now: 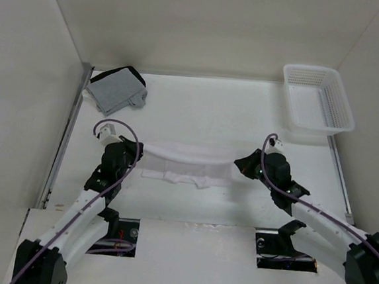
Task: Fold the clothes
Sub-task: Fold the tank top
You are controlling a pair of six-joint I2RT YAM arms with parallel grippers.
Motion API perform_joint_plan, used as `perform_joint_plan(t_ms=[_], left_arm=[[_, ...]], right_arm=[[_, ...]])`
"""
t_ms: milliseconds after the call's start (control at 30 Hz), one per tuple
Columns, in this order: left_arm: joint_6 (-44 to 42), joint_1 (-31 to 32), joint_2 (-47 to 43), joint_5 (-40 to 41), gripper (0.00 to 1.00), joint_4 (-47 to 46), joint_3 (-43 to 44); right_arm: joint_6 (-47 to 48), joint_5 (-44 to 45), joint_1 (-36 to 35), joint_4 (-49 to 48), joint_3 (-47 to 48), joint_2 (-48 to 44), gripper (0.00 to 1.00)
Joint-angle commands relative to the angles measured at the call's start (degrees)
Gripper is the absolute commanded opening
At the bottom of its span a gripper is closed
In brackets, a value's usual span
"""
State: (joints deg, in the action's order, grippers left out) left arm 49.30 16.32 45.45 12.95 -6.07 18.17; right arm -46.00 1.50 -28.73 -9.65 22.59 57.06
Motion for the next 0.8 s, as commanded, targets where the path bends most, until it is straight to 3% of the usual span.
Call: perform_joint_plan(t_ms=[0, 300, 500, 567, 667, 767], left_arm=[[0.9, 0.6, -8.5, -0.9, 0.02, 5.1, -1.8], [2.0, 0.9, -21.3, -2.2, 0.02, 17.2, -6.9], [6.1, 1.2, -25.0, -1.6, 0.04, 22.9, -8.8], [6.9, 0.4, -25.2, -0.6, 0.09, 25.0, -8.2], [6.3, -0.7, -26.2, 1.5, 0.24, 26.0, -7.2], [4.1, -1.2, -27.4, 3.5, 0.27, 24.4, -5.5]], right_arm=[[-2.3, 4.8, -4.0, 4.4, -2.6, -7.0, 0.00], [-11.2, 10.8, -15.8, 10.4, -8.6, -10.6, 0.00], [-15.3, 12.0, -17.5, 10.5, -10.6, -8.4, 0.00], [-15.6, 12.3, -17.5, 11.3, -10.1, -8.0, 0.01], [-15.0, 12.6, -16.5, 13.4, -9.0, -7.9, 0.19], [-12.3, 13.4, -15.3, 13.3, -8.3, -9.5, 0.38]])
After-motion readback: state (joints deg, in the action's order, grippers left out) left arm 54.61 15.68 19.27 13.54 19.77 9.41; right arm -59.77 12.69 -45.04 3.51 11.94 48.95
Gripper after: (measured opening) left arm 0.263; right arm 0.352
